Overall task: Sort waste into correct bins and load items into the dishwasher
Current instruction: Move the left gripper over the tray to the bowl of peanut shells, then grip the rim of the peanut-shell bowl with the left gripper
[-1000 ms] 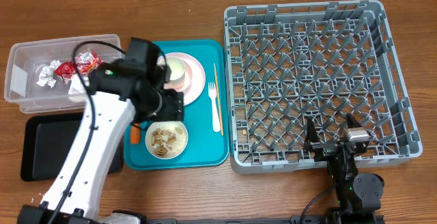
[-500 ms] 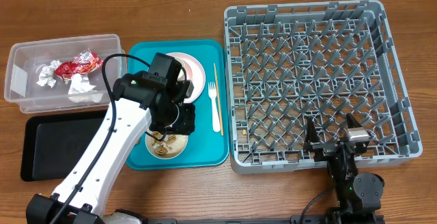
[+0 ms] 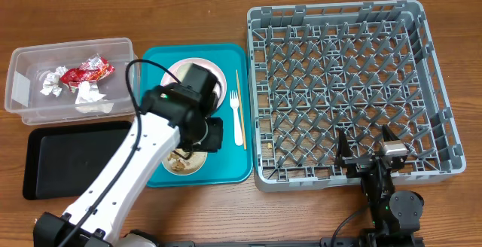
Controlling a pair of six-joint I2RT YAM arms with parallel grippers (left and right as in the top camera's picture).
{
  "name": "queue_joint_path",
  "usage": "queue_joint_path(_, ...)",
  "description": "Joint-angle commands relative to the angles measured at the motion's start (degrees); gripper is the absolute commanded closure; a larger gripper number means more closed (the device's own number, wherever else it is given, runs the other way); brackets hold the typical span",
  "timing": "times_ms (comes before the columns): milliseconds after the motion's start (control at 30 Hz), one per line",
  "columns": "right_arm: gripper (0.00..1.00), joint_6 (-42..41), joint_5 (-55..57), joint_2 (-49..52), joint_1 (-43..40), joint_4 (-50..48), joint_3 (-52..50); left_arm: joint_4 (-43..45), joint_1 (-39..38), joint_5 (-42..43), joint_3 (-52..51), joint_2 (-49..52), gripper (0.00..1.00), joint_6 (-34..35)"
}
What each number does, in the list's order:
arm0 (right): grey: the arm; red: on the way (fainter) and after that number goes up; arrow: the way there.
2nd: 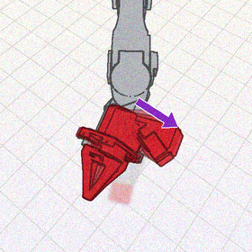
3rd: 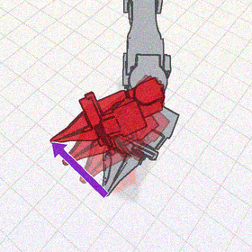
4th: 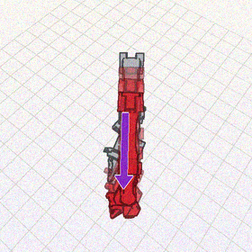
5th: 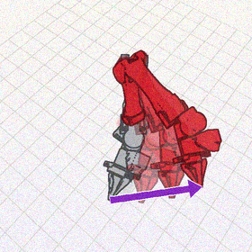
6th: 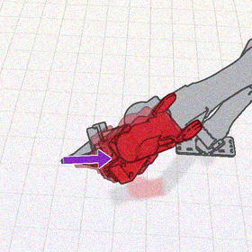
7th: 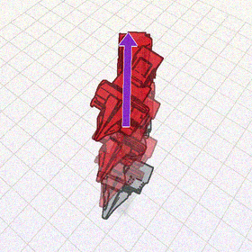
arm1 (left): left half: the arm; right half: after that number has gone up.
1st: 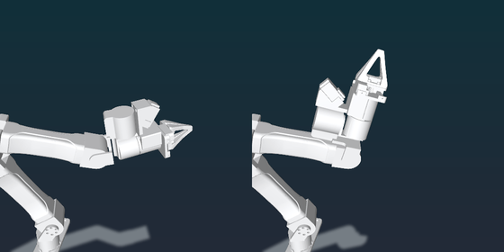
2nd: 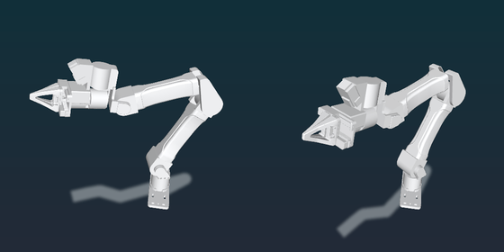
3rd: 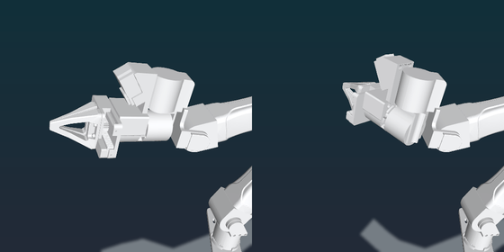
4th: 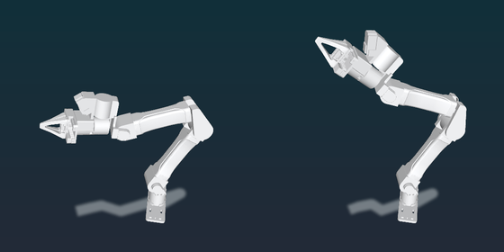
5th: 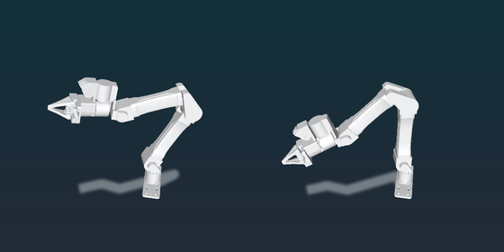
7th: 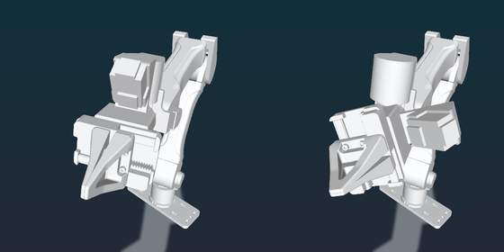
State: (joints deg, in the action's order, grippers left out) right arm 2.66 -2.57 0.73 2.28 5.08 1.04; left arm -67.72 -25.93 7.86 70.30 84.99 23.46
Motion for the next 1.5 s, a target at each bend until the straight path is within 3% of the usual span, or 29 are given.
queue_joint_path(0,0.0,0.2,-0.1,-0.4,-0.1,-0.4,-0.6,-0.1,-3.0,-9.6,-0.7,0.1,0.66,6.4)
queue_joint_path(233,0.0,0.2,-0.1,-0.4,-0.1,-0.4,-0.6,0.5,-5.6,-15.5,-0.8,0.9,0.65,12.0)
queue_joint_path(900,0.0,0.2,-0.1,-0.4,-0.1,-0.4,-0.6,4.0,-5.6,-16.2,-0.8,13.7,0.67,13.0)
queue_joint_path(1467,0.0,0.2,-0.1,-0.4,-0.1,-0.4,-0.6,3.4,-5.6,-15.3,-0.8,20.3,0.76,13.0)
